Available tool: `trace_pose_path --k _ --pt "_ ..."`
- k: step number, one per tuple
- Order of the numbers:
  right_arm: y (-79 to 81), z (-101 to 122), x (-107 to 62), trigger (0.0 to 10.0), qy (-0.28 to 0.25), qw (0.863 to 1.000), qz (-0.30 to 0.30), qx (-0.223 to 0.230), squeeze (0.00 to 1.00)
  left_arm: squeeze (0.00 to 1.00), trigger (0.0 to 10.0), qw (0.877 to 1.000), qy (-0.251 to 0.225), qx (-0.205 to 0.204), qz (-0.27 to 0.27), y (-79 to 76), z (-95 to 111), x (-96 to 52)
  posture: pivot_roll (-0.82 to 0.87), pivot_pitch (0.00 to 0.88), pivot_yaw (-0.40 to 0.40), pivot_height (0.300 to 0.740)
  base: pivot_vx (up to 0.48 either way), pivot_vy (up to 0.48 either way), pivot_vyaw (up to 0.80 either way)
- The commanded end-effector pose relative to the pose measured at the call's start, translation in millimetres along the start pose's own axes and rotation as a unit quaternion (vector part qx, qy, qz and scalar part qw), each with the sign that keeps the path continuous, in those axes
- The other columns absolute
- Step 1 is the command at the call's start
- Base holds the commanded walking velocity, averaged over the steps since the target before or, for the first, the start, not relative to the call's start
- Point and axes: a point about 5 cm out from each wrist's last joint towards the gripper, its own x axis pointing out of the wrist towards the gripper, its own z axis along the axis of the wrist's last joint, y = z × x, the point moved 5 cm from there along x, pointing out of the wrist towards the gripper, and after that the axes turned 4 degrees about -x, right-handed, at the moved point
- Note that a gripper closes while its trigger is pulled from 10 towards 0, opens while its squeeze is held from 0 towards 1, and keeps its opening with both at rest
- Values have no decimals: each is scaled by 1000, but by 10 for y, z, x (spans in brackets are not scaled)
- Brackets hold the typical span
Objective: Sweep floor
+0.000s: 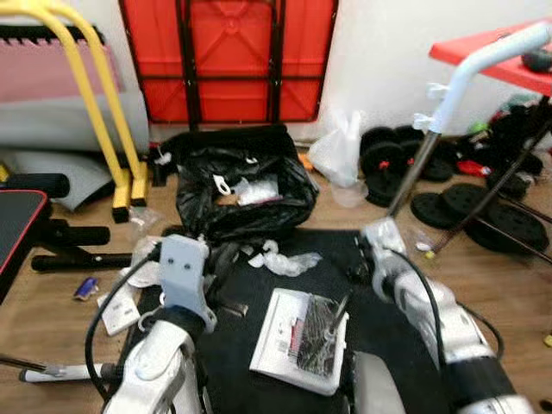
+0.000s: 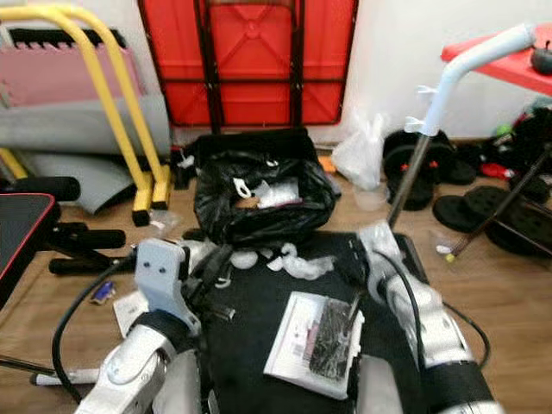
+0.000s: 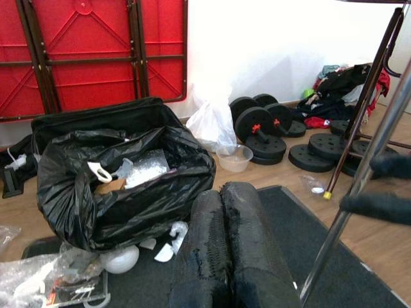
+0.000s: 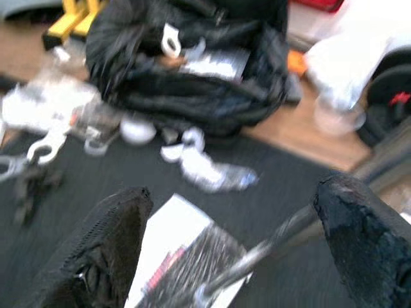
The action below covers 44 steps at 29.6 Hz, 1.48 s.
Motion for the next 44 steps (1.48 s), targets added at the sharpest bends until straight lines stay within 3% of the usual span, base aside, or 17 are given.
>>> trace_pose_path --k 1,5,11,20,23,29,32,34,37,44 --pt "-1 -106 -22 10000 23 1000 11 -12 0 0 10000 997 2 7 -76 -162 3 -28 -81 0 -51 445 0 0 0" --pt "-176 -255 -50 10000 54 998 -32 -23 0 0 10000 996 4 12 -85 -203 -5 -55 -81 0 -51 425 0 0 0" --pt "-290 -250 -29 10000 51 996 -78 -17 0 0 10000 992 7 12 -121 -316 -9 -73 -81 0 -48 400 0 0 0" --pt "-283 -119 44 10000 14 997 -77 -4 0 0 10000 988 9 14 -153 -410 -4 -96 -74 0 -45 380 0 0 0" --pt "-234 68 137 10000 -33 997 -74 0 0 0 10000 987 12 13 -160 -445 -1 -117 -63 10 -48 375 0 0 0" --pt "-197 152 181 10000 -51 996 -68 3 0 0 10000 987 11 12 -159 -456 7 -134 -58 20 -48 375 0 0 0" --pt "-169 282 233 10000 -86 994 -57 39 0 0 10000 987 11 10 -159 -477 20 -155 -46 33 -54 375 0 0 0" --pt "-224 358 258 10000 -110 987 -74 88 0 0 10000 987 12 5 -160 -493 27 -173 -41 45 -54 375 0 0 0" --pt "-269 395 271 10000 -124 981 -89 120 0 0 10000 987 13 1 -160 -503 32 -182 -40 51 -53 375 0 0 0" --pt "-293 459 321 10000 -140 976 -92 138 0 0 10000 986 13 -1 -164 -526 49 -196 -39 61 -55 375 0 0 0"
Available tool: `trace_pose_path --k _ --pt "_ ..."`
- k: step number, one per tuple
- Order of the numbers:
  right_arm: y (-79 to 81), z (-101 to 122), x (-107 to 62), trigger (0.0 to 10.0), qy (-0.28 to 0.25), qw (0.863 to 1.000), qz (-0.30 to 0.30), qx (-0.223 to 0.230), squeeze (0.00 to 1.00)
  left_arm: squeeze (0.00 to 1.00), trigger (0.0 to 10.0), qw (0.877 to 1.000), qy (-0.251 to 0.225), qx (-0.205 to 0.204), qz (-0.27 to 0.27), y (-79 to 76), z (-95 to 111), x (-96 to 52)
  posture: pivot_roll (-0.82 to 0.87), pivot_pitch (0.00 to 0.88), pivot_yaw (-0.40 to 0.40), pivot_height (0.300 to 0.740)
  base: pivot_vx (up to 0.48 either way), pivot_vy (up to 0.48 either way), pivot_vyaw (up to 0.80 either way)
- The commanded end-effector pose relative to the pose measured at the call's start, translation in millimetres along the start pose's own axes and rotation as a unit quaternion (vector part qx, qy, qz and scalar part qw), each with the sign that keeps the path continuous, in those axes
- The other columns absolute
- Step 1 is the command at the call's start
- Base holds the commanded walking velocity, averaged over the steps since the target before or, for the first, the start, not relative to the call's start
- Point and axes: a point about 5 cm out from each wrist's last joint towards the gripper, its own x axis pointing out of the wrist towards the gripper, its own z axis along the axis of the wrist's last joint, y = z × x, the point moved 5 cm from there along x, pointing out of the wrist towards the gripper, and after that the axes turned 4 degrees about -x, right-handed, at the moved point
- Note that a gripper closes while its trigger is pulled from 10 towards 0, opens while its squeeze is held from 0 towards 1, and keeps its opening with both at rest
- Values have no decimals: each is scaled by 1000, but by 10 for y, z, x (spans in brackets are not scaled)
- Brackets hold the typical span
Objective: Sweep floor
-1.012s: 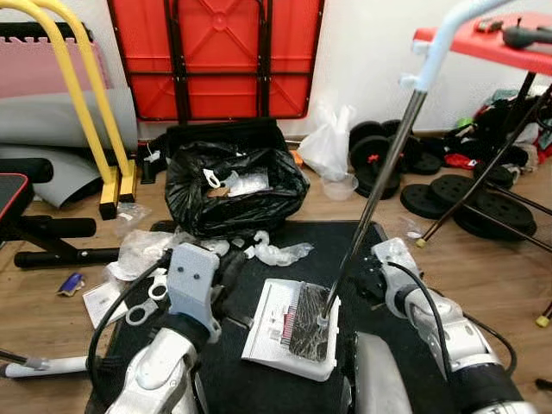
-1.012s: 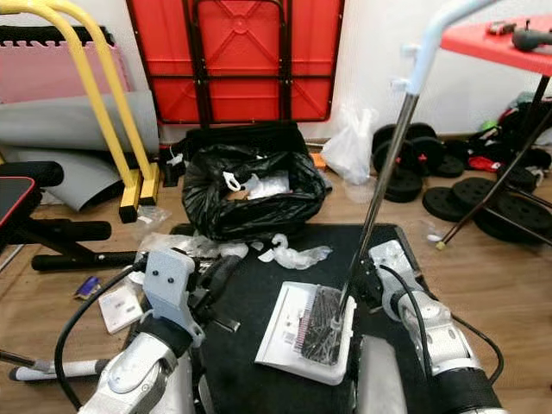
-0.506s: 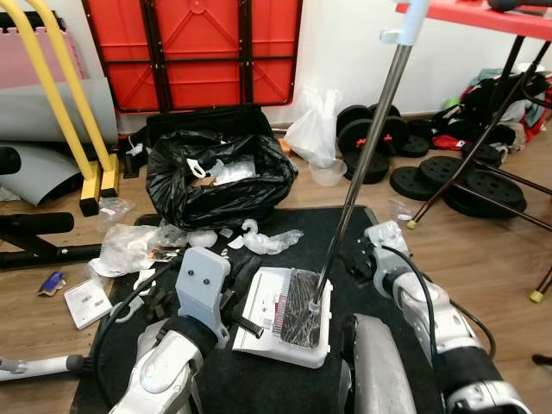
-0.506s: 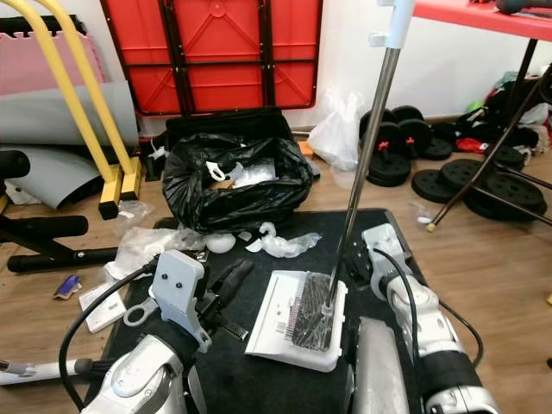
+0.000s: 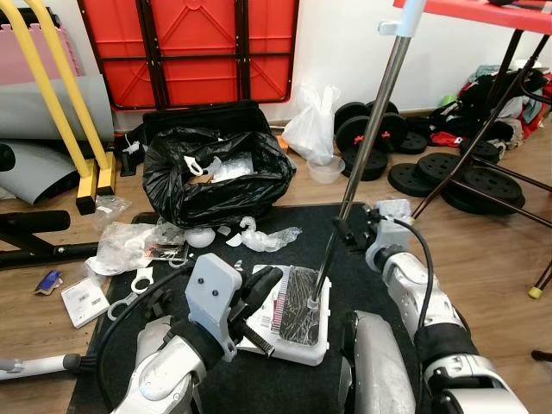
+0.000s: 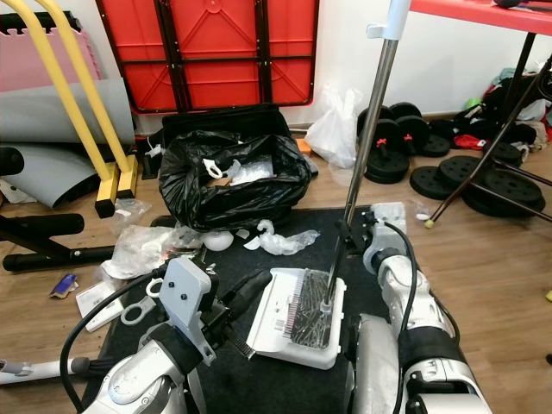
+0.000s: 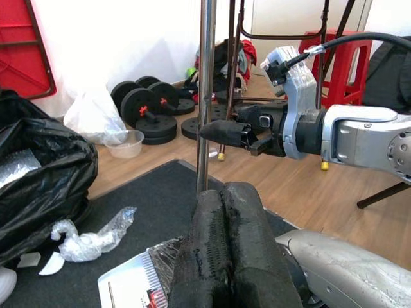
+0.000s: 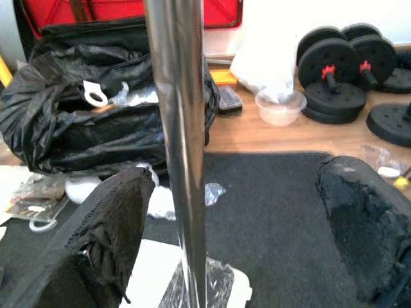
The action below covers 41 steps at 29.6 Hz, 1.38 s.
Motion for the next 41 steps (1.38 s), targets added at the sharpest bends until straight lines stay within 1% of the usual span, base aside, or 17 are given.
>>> trace_pose_path --k 1,4,6,8,12,14,18,20,21,24,25,28,29,31,32,41 --pt "4 52 36 10000 -11 1000 -1 9 0 0 10000 1000 6 -1 -14 -48 -5 -15 -36 69 -59 375 0 0 0" --pt "31 148 110 10000 -22 1000 5 13 0 0 10000 1000 5 -3 -18 -67 13 -22 -36 78 -62 375 0 0 0" --pt "38 166 123 10000 -25 1000 7 14 0 0 10000 1000 5 -3 -18 -69 16 -24 -36 78 -62 375 0 0 0" --pt "99 249 164 10000 -37 999 21 9 0 0 10000 1000 4 -7 -17 -85 34 -28 -23 98 -66 375 0 0 0" --pt "141 290 187 10000 -43 999 31 10 0 0 10000 1000 3 -8 -18 -100 46 -33 -18 103 -67 375 0 0 0" --pt "209 308 220 10000 -42 998 37 5 0 0 10000 1000 5 -13 -19 -147 71 -65 1 143 -71 375 0 0 0" --pt "226 313 231 10000 -42 998 38 3 0 0 10000 1000 5 -15 -19 -165 81 -78 2 146 -71 375 0 0 0" --pt "213 334 238 10000 -46 998 31 -5 0 0 10000 1000 6 -18 -20 -181 88 -90 5 154 -70 375 0 0 0" --pt "198 393 244 7608 -59 998 24 -23 0 0 10000 1000 7 -22 -19 -195 94 -104 11 166 -69 375 0 0 0" --pt "198 393 244 7608 -59 998 24 -23 0 0 10000 1000 7 -22 -19 -195 94 -104 11 166 -69 375 0 0 0" --pt "198 464 252 2314 -73 997 23 -33 0 0 10000 999 8 -25 -18 -205 100 -116 15 171 -69 375 0 0 0" --pt "198 464 252 2314 -73 997 23 -33 0 0 10000 999 8 -25 -18 -205 100 -116 15 171 -69 375 0 0 0" --pt "208 517 261 0 -83 996 25 -36 0 0 10000 999 9 -27 -18 -211 105 -125 16 173 -69 375 0 0 0" --pt "208 517 261 0 -83 996 25 -36 0 0 10000 999 9 -27 -18 -211 105 -125 16 173 -69 375 0 0 0" --pt "237 590 282 0 -94 995 31 -33 0 0 10000 999 10 -27 -17 -215 111 -133 22 174 -70 375 0 0 0" --pt "256 609 294 0 -98 994 33 -30 0 0 10000 999 12 -27 -17 -218 113 -133 17 170 -71 375 0 0 0"
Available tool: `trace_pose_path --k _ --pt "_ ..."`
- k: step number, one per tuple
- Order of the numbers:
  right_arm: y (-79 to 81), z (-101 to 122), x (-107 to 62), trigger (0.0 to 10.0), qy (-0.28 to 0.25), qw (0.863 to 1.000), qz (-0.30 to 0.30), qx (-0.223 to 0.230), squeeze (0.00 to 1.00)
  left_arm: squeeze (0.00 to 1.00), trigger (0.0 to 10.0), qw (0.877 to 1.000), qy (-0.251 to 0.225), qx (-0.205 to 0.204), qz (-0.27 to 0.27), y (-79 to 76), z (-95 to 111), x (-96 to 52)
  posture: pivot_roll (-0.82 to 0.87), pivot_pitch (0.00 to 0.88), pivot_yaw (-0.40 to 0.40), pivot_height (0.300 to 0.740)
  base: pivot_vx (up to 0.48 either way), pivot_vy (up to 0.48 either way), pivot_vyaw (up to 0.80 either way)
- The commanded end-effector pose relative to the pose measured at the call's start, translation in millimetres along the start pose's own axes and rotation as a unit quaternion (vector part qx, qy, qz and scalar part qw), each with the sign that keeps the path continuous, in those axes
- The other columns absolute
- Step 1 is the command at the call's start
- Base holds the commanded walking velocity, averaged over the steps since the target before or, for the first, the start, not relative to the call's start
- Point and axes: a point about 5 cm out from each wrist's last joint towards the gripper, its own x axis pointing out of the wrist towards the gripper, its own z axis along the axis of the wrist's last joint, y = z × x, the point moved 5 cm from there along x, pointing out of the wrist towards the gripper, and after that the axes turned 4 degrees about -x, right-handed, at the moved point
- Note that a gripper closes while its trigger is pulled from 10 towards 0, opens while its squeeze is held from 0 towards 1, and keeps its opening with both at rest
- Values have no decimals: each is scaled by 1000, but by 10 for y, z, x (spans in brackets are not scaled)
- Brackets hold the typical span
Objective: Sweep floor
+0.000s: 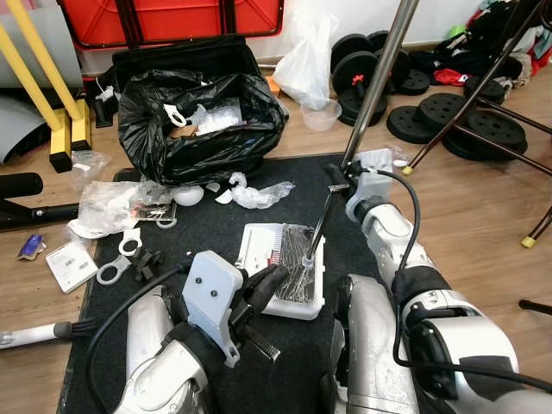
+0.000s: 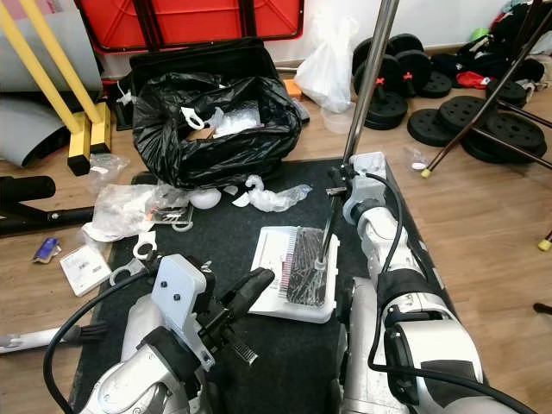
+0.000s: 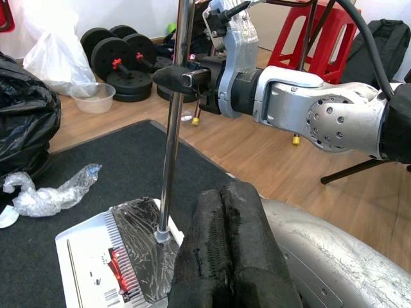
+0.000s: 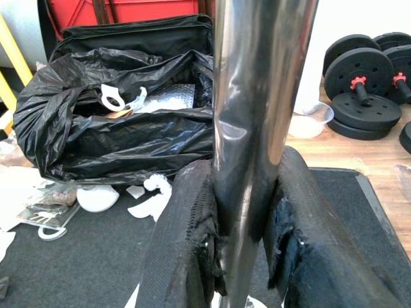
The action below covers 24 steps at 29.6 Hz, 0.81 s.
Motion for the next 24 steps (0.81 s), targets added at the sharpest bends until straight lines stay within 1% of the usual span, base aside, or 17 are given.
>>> trace_pose_path --k 1,7,8,9,10,11,12,13,15,16,18,19,20,21,22,23,24 --pt "-38 16 2 0 -5 1000 -6 -1 0 0 10000 1000 3 -7 -3 -29 -5 -8 10 165 -69 375 0 0 0" --pt "-53 19 -2 0 -7 1000 -9 2 0 0 10000 1000 4 -8 -3 -28 -10 -4 7 158 -69 375 0 0 0" --pt "-72 28 -6 0 -12 1000 -11 17 0 0 10000 1000 4 -9 -4 -25 -16 1 6 155 -69 375 0 0 0" --pt "-120 53 -9 0 -21 998 -17 54 0 0 10000 1000 4 -10 -3 -20 -27 9 5 136 -71 375 0 0 0" --pt "-169 84 -11 0 -31 995 -23 87 0 0 10000 1000 4 -10 -3 -15 -34 14 5 136 -71 375 0 0 0" --pt "-169 84 -11 0 -31 995 -23 87 0 0 10000 1000 4 -10 -3 -15 -34 14 5 136 -71 375 0 0 0" --pt "-202 105 -13 0 -39 993 -26 109 0 0 10000 1000 5 -10 -2 -13 -38 16 5 136 -71 375 0 0 0" --pt "-202 105 -13 0 -39 993 -26 109 0 0 10000 1000 5 -10 -2 -13 -38 16 5 136 -71 375 0 0 0" --pt "-321 165 -19 0 -54 986 -40 154 0 0 10000 1000 5 -11 -2 -2 -50 26 -4 116 -68 375 0 0 0" --pt "-360 183 -23 0 -59 983 -45 166 0 0 10000 1000 5 -11 -2 3 -56 30 -5 115 -67 375 0 0 0" --pt "-360 183 -23 0 -59 983 -45 166 0 0 10000 1000 5 -11 -2 3 -56 30 -5 115 -67 375 0 0 0" --pt "-395 205 -23 235 -62 981 -47 176 0 0 10000 1000 6 -11 -2 9 -63 36 -4 107 -67 375 0 0 0" --pt "-395 205 -23 235 -62 981 -47 176 0 0 10000 1000 6 -11 -2 9 -63 36 -4 107 -67 375 0 0 0" --pt "-436 198 -14 10000 -50 982 -54 173 0 0 10000 1000 6 -10 -2 17 -69 43 -7 98 -66 375 0 0 0" --pt "-436 198 -14 10000 -50 982 -54 173 0 0 10000 1000 6 -10 -2 17 -69 43 -7 98 -66 375 0 0 0" --pt "-509 221 -12 10000 -44 982 -65 172 0 0 10000 1000 6 -9 -2 29 -77 49 -11 90 -64 375 0 0 0" --pt "-509 221 -12 10000 -44 982 -65 172 0 0 10000 1000 6 -9 -2 29 -77 49 -11 90 -64 375 0 0 0"
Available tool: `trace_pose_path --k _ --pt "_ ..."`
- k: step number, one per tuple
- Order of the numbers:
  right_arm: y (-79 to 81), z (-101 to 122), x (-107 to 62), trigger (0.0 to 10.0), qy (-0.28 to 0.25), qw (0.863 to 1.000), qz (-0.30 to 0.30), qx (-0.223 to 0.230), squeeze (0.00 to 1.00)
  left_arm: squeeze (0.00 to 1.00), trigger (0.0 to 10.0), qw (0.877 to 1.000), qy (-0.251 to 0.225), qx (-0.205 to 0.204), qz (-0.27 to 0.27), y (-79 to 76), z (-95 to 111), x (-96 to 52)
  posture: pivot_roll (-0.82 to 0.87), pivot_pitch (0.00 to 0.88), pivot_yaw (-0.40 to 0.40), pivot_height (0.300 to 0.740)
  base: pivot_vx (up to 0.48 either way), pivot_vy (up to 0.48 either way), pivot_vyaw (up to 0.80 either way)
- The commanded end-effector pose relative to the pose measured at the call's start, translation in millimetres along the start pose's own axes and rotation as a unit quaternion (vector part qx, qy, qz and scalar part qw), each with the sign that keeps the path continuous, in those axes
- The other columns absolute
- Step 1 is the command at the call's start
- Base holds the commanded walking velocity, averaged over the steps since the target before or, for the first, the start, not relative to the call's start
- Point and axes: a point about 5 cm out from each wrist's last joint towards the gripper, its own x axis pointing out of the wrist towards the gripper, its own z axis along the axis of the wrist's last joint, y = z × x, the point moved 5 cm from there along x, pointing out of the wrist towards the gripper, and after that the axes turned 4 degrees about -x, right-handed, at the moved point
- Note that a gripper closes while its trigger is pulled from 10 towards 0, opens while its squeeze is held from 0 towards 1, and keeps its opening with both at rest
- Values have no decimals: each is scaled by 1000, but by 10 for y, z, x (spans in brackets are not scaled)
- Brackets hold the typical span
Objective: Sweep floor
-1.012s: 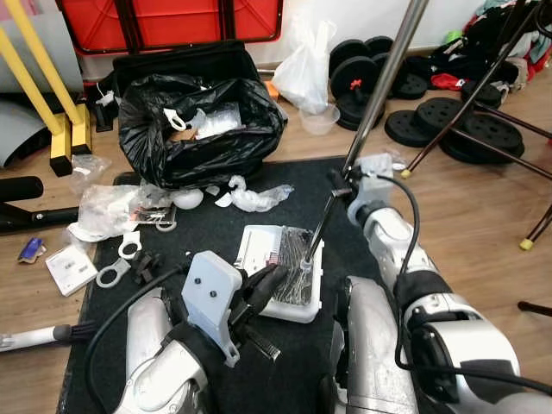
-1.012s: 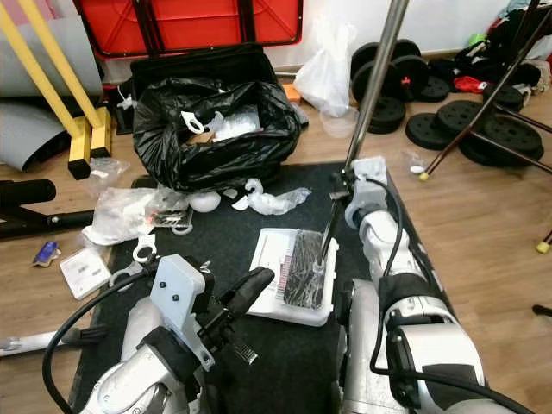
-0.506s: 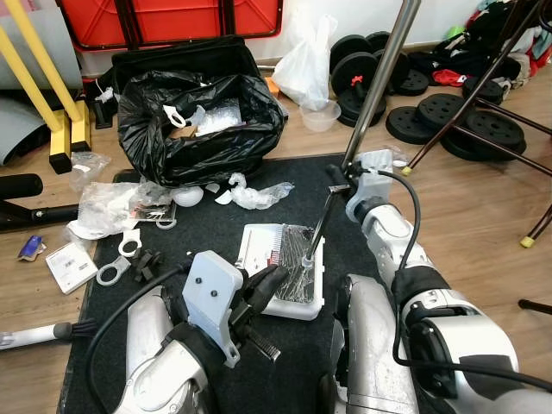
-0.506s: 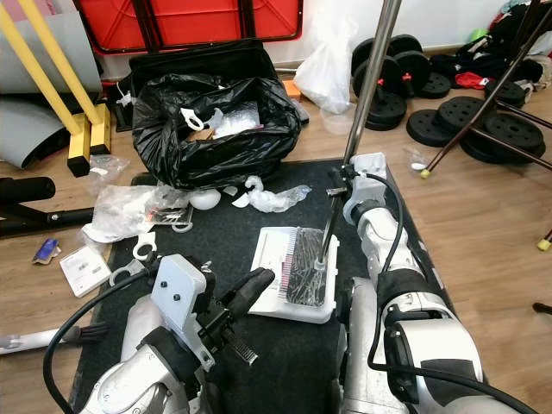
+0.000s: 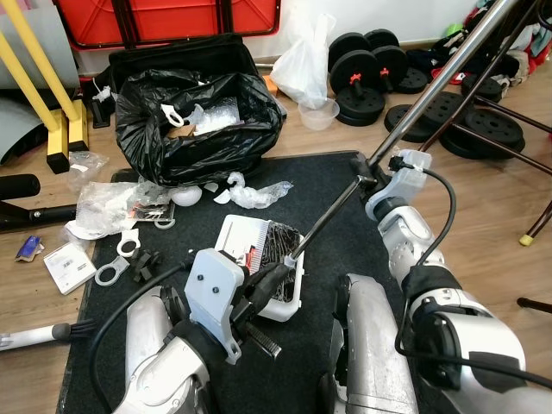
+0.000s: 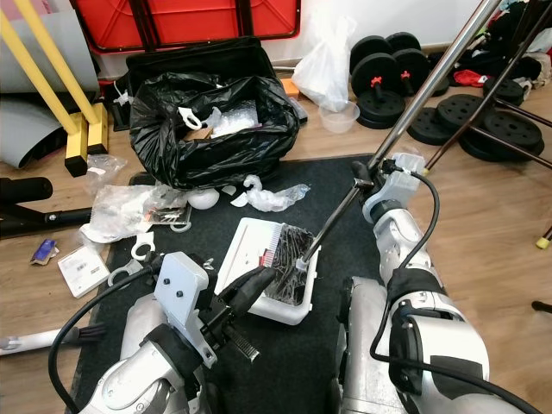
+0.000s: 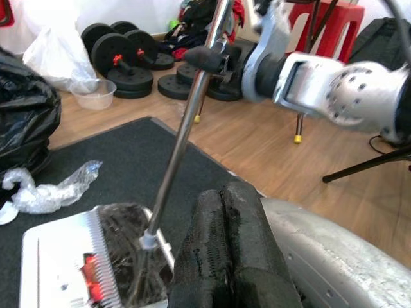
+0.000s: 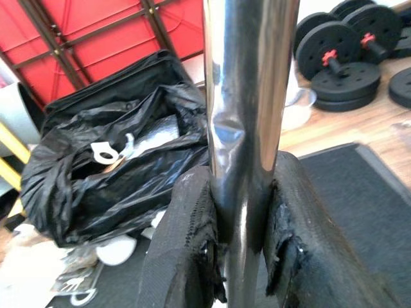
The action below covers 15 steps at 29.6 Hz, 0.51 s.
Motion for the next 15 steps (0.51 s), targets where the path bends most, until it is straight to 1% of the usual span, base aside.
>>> trace_pose_path --k 1,2,4,5,6,7,9,10,11,12,14,15 --pt "-53 228 49 10000 -32 999 -11 24 0 0 10000 1000 1 -2 -9 -10 -21 7 -15 85 -62 375 0 0 0" --pt "-53 228 49 10000 -32 999 -11 24 0 0 10000 1000 1 -2 -9 -10 -21 7 -15 85 -62 375 0 0 0" --pt "-107 398 52 10000 -62 996 -8 64 0 0 10000 1000 -1 1 -3 32 -25 19 -19 72 -59 385 0 0 0" --pt "-114 458 53 10000 -72 995 -3 73 0 0 10000 1000 -2 6 5 76 -18 26 -20 66 -60 390 0 0 0" --pt "-118 491 54 10000 -77 994 0 76 0 0 10000 1000 -3 9 11 106 -13 30 -20 66 -60 395 0 0 0" --pt "-119 535 57 10000 -81 994 3 76 0 0 10000 1000 -4 10 25 168 -6 33 -27 59 -60 400 0 0 0" --pt "-119 535 57 10000 -81 994 3 76 0 0 10000 1000 -4 10 25 168 -6 33 -27 59 -60 400 0 0 0" --pt "-125 601 58 10000 -89 993 7 73 0 0 10000 999 -4 8 44 245 -7 33 -33 55 -59 405 0 0 0" --pt "-125 601 58 10000 -89 993 7 73 0 0 10000 999 -4 8 44 245 -7 33 -33 55 -59 405 0 0 0" --pt "-134 683 57 10000 -99 993 11 71 0 0 10000 998 -5 0 68 335 0 37 -40 48 -57 410 0 0 0" --pt "-134 683 57 10000 -99 993 11 71 0 0 10000 998 -5 0 68 335 0 37 -40 48 -57 410 0 0 0" --pt "-139 754 54 10000 -108 992 14 68 0 0 10000 996 -4 -7 93 428 -3 48 -44 39 -56 415 0 0 0"
